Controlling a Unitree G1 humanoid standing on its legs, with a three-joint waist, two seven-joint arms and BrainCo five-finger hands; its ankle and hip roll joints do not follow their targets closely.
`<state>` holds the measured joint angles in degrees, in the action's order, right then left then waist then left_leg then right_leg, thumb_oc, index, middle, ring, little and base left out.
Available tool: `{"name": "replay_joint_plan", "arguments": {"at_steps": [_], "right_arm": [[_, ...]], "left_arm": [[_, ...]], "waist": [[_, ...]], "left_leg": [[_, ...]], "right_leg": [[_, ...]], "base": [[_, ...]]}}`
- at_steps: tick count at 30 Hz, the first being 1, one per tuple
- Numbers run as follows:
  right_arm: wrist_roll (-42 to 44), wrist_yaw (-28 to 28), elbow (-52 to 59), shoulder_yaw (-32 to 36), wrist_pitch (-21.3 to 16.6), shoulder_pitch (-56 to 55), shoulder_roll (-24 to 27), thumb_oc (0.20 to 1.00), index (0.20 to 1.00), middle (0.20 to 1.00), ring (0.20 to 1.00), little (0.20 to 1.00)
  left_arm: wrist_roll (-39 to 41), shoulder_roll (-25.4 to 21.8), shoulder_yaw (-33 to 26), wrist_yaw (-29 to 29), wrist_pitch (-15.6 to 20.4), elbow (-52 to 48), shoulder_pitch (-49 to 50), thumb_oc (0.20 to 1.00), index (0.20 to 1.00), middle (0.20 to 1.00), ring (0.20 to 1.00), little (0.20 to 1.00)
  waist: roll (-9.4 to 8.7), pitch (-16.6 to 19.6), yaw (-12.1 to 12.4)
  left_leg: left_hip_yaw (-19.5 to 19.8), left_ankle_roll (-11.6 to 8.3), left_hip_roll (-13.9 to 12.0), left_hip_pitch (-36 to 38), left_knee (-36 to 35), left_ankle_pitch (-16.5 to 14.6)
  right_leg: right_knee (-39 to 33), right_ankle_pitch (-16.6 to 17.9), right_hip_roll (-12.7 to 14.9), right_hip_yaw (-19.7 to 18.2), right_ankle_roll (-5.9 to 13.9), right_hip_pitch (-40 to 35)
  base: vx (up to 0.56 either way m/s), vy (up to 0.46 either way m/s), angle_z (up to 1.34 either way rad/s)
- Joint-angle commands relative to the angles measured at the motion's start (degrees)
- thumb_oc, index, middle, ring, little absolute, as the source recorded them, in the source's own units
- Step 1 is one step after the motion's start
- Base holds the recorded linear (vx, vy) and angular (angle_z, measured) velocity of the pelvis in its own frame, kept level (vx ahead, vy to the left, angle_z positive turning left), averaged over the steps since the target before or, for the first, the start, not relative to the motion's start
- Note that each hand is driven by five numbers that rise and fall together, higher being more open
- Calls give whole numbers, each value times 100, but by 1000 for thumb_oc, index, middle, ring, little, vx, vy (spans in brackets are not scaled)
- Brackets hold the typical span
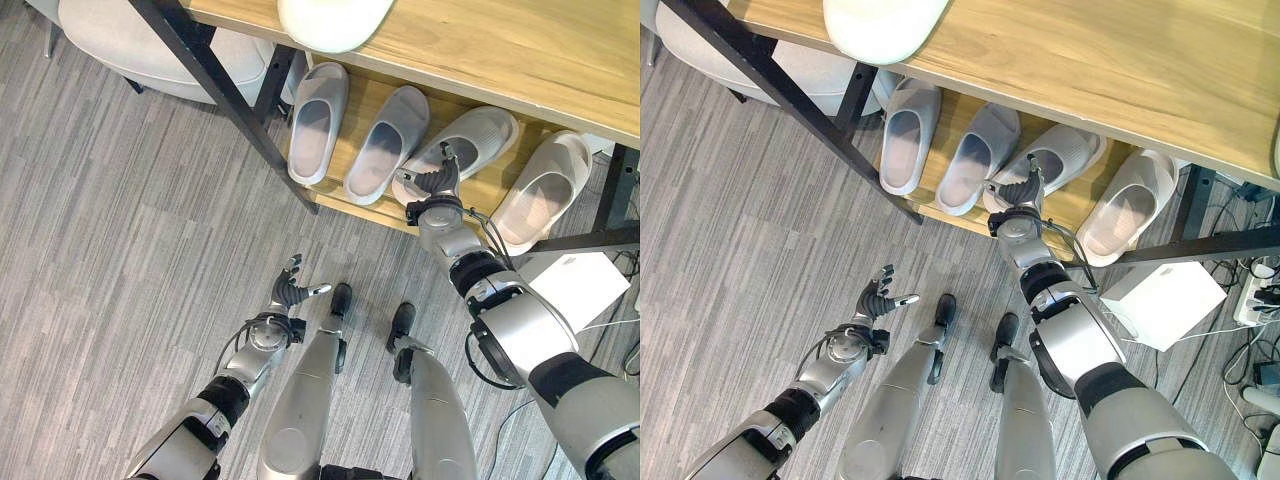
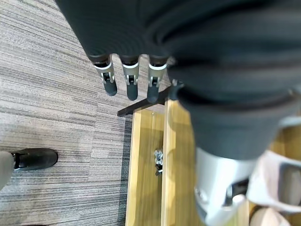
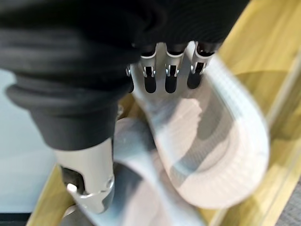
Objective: Arrange the slippers neatly on the shoe rack.
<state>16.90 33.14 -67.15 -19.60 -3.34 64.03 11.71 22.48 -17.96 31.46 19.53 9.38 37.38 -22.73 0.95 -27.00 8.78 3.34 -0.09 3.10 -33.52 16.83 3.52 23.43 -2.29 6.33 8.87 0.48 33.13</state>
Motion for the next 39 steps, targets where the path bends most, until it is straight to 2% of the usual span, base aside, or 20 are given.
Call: {"name": "replay_joint_plan", "arguments": {"at_steps": [1, 4, 12, 19, 23, 29, 35, 39], "right_arm": [[113, 80, 153, 101, -135, -146, 280, 1000, 1000, 1000, 1000, 1000], [263, 65, 41, 341, -165, -477, 529, 1000, 1000, 1000, 1000, 1000], [567, 118, -369, 699, -200, -358, 1187, 1000, 1000, 1000, 1000, 1000], [230, 42, -87, 378, -176, -193, 1181, 1000, 1000, 1000, 1000, 1000], [66, 55, 673, 210, -259, -353, 883, 1000, 1000, 1000, 1000, 1000], [-481, -296, 3049, -174, -382, -1079, 568, 1000, 1000, 1000, 1000, 1000], [-986, -335, 4331, -216, -387, -1707, 500, 1000, 1000, 1000, 1000, 1000], [-1227, -313, 4562, -149, -346, -1919, 480, 1000, 1000, 1000, 1000, 1000]], "left_arm": [[-93, 14, -71, 76, 130, -59, 124, 1000, 1000, 1000, 1000, 1000], [-142, -13, -149, 58, 122, -9, 188, 1000, 1000, 1000, 1000, 1000], [-108, -74, -105, -48, 134, -54, 214, 1000, 1000, 1000, 1000, 1000], [-157, -49, -100, -90, 127, 85, 192, 1000, 1000, 1000, 1000, 1000], [-128, 37, -177, -23, 108, 111, 151, 1000, 1000, 1000, 1000, 1000], [-232, 68, -423, 4, 23, 119, 256, 1000, 1000, 1000, 1000, 1000], [-329, 131, -534, 68, -39, 146, 314, 1000, 1000, 1000, 1000, 1000], [-376, 136, -573, 101, -25, 92, 342, 1000, 1000, 1000, 1000, 1000]], "waist": [[-31, -118, -24], [-48, -121, -114], [-40, -113, -196], [-76, -99, -232], [-123, -70, -291], [-222, -47, -367], [-299, -52, -429], [-292, -49, -438]], "left_leg": [[-14, 48, 9, -60, 246, -456], [-48, 43, -6, -16, 266, -481], [-80, 37, -22, 6, 256, -487], [-105, 35, -36, 38, 209, -464], [-122, 28, -54, 42, 183, -446], [-133, 34, -84, 89, 152, -445], [-142, 45, -112, 106, 166, -453], [-153, 56, -94, 91, 189, -460]], "right_leg": [[-319, -84, 239, -210, 388, -578], [-325, -67, 237, -252, 394, -603], [-351, -37, 212, -318, 395, -586], [-386, 8, 193, -343, 402, -585], [-415, 31, 184, -359, 395, -589], [-411, 37, 186, -348, 386, -615], [-414, 52, 192, -356, 395, -627], [-401, 57, 212, -335, 402, -630]], "base": [[-14, -11, -15], [-21, -16, -15], [-17, -10, -4], [-5, -1, -2], [0, -3, -3], [0, -4, -2], [0, 0, 0], [0, 0, 0]]}}
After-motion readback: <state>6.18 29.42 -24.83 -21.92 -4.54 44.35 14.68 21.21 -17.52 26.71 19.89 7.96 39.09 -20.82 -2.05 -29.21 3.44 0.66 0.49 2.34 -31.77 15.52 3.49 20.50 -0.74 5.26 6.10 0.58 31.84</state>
